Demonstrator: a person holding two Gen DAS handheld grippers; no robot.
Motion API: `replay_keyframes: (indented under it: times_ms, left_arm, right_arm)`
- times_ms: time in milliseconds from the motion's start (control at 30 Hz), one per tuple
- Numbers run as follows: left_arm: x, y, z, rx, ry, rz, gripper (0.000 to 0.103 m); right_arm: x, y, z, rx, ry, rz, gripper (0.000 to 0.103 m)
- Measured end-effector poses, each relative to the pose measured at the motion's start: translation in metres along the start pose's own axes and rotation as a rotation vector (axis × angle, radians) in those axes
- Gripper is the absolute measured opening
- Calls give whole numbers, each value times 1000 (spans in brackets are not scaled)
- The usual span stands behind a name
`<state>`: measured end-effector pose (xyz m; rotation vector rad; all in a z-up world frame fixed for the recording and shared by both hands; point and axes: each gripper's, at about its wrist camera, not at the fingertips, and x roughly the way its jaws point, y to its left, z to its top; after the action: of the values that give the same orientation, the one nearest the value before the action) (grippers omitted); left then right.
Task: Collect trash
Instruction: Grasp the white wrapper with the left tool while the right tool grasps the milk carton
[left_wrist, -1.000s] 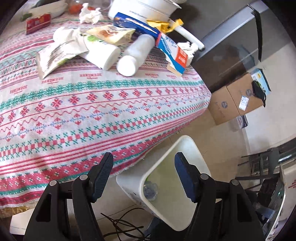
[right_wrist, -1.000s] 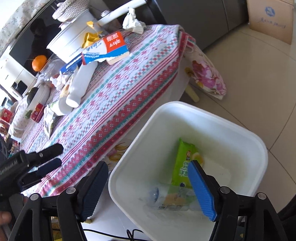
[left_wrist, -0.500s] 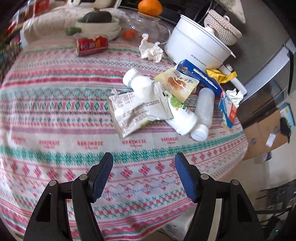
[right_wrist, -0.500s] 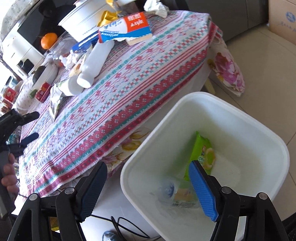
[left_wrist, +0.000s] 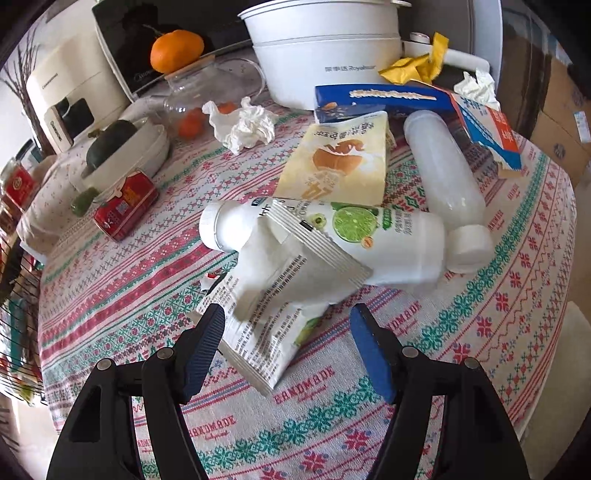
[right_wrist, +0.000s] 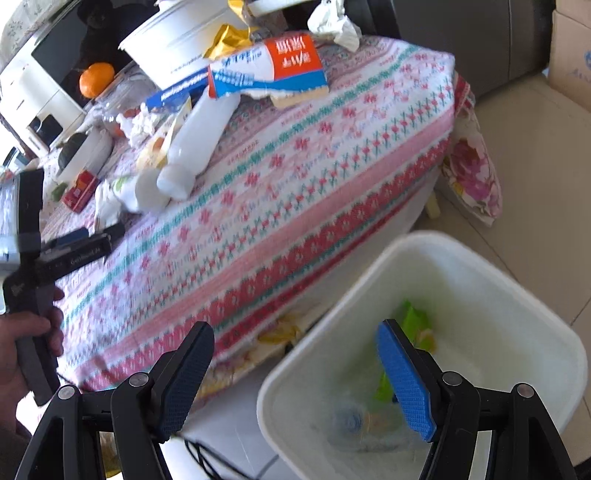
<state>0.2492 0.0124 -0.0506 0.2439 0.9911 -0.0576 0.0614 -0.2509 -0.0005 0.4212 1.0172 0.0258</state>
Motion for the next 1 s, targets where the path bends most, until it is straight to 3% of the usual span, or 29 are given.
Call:
replay_keyframes:
  times_ms: [100, 200, 300, 367, 467, 533, 733, 833, 1000]
  left_arm:
    - [5, 7, 3, -44, 0, -28, 71]
    - [6, 12, 5, -62, -5, -64, 56]
    - [0, 17, 2, -75, -17, -106, 50]
    - [-4, 20, 2, -79, -27, -130, 44]
    - [-8, 26, 3, -106, -33, -161, 37]
    - [-10, 34, 3, -156, -32, -188, 32]
    - [-30, 55, 7, -277, -58, -263, 30]
    - [-32, 65, 5, -324, -59, -293, 29]
    - [-32, 68, 1, -340, -49, -333, 29]
  right_arm:
    - [7, 3, 26, 12, -52, -17, 78]
    - [22, -1, 59, 58, -102, 14, 81]
    - [44, -3, 96, 12, -154, -16, 82]
    - [63, -15, 123, 48, -130, 41, 82]
    - [79, -42, 159, 208, -121, 204, 82]
    - [86, -48, 179, 226, -142, 237, 82]
    - [121, -62, 222, 260, -135, 298, 82]
    - [134, -62, 236, 211, -129, 268, 82]
    - [160, -63, 246, 180, -76, 319, 82]
